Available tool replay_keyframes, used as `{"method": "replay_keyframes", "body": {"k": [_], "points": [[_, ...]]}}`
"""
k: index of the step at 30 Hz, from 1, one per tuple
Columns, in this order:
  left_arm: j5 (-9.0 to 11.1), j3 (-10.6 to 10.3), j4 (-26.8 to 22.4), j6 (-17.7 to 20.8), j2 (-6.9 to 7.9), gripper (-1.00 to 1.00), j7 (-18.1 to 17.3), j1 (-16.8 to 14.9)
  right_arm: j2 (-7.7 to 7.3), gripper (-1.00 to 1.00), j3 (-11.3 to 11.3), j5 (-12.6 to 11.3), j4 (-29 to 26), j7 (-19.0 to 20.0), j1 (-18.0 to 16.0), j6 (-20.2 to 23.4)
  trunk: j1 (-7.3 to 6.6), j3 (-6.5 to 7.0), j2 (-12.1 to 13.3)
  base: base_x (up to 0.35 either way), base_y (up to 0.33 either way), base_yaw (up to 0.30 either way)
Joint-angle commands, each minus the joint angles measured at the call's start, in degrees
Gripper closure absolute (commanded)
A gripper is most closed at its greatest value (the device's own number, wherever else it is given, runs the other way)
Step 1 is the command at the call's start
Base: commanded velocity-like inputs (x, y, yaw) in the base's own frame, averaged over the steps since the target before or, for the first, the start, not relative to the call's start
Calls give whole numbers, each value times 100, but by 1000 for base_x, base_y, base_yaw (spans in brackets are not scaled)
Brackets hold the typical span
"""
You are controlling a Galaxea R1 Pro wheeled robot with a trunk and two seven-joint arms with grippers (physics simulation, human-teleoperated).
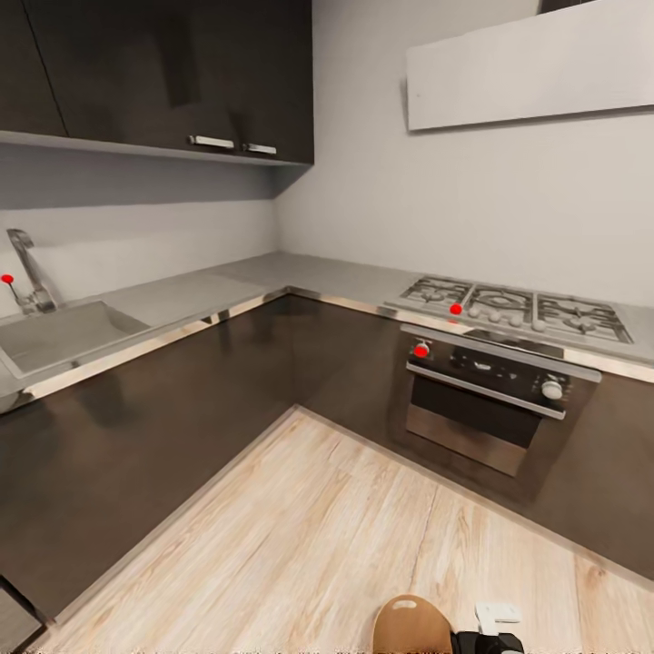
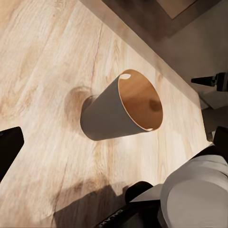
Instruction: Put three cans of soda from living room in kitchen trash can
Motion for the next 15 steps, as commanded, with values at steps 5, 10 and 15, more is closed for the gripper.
{"method": "replay_keyframes", "body": {"k": [5,10,15], "points": [[0,0,2,-1,0,-100,0,2,0,-100,0,1,0,0,0,0,0,-47,0,0,0,0],[-3,0,3,-1,0,-100,0,1,0,-100,-2,2,0,0,0,0,0,-94,0,0,0,0],[-4,-2,0,-1,0,-100,0,1,-4,-100,25,-4,-22,0,-32,0,0,-141,0,0,0,0]]}}
